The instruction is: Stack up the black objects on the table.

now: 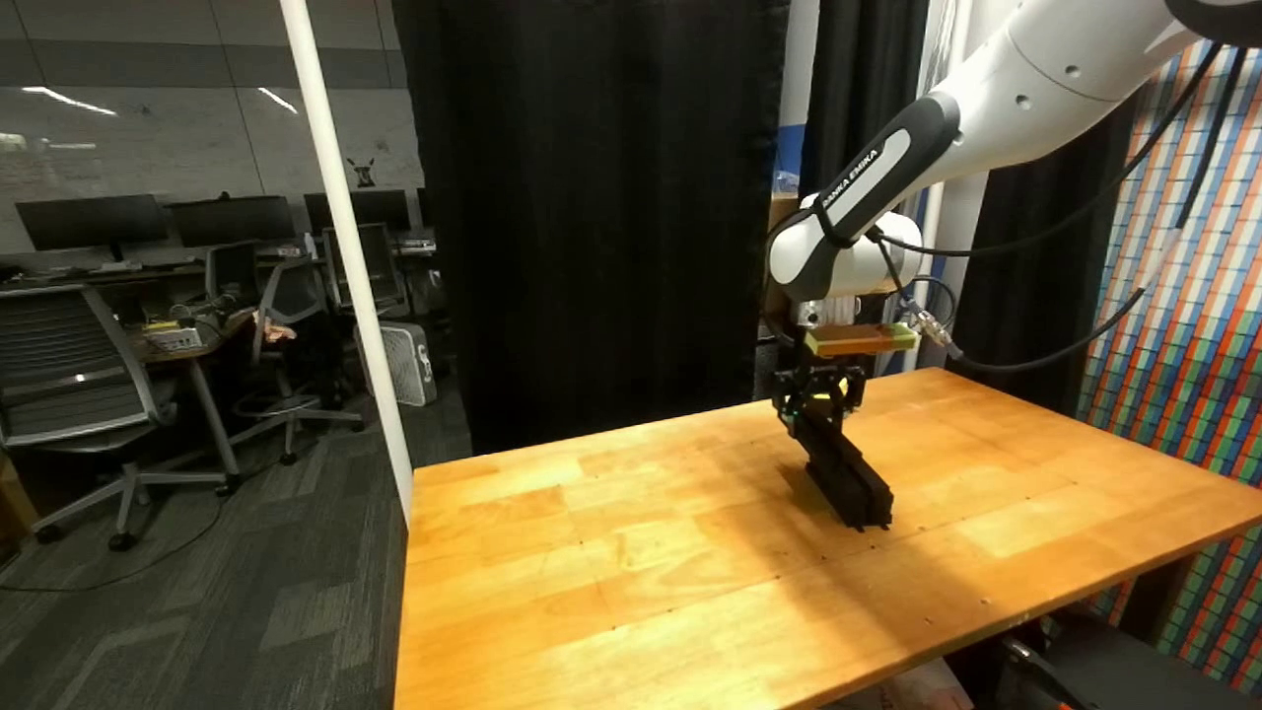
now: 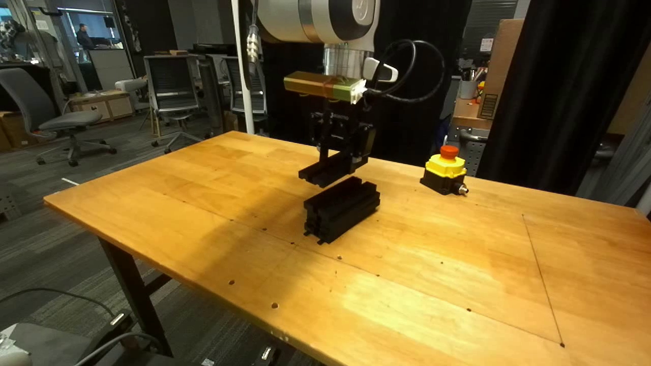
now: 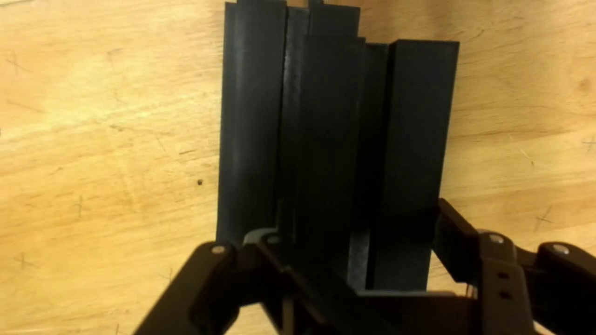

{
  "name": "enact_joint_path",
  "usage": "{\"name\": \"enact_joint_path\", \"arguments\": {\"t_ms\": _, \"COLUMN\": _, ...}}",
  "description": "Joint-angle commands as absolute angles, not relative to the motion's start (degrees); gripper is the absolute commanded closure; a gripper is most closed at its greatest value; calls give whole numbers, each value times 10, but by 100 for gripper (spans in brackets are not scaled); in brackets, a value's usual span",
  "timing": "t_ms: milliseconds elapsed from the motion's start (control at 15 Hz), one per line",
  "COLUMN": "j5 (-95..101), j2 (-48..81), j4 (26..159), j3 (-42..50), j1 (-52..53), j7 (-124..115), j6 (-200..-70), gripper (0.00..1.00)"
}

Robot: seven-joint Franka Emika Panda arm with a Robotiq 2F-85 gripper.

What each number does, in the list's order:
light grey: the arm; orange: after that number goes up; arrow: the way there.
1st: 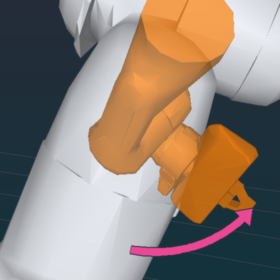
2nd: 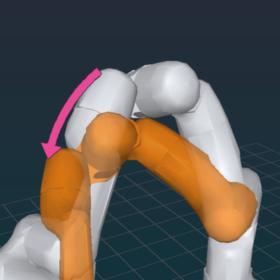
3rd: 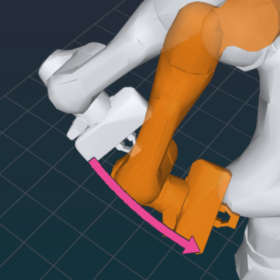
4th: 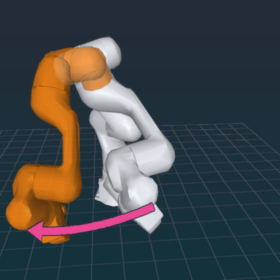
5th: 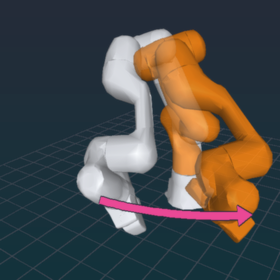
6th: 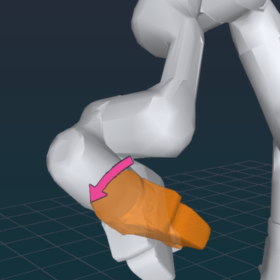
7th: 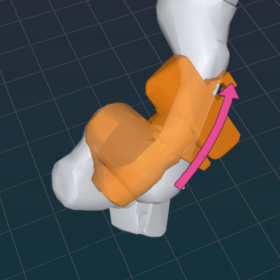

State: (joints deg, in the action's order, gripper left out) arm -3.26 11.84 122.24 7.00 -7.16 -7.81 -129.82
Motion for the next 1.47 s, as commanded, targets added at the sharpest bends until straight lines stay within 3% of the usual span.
{"name": "enact_joint_path", "arguments": {"t_ms": 0, "j5": -40, "j2": 103, "j4": 1239, "j3": 75, "j1": -80, "j7": -57, "j6": -1304, "gripper": 54}}
{"name": "enact_joint_path", "arguments": {"t_ms": 1400, "j5": -46, "j2": 121, "j4": 1257, "j3": 81, "j1": -88, "j7": -61, "j6": -1309, "gripper": 54}}
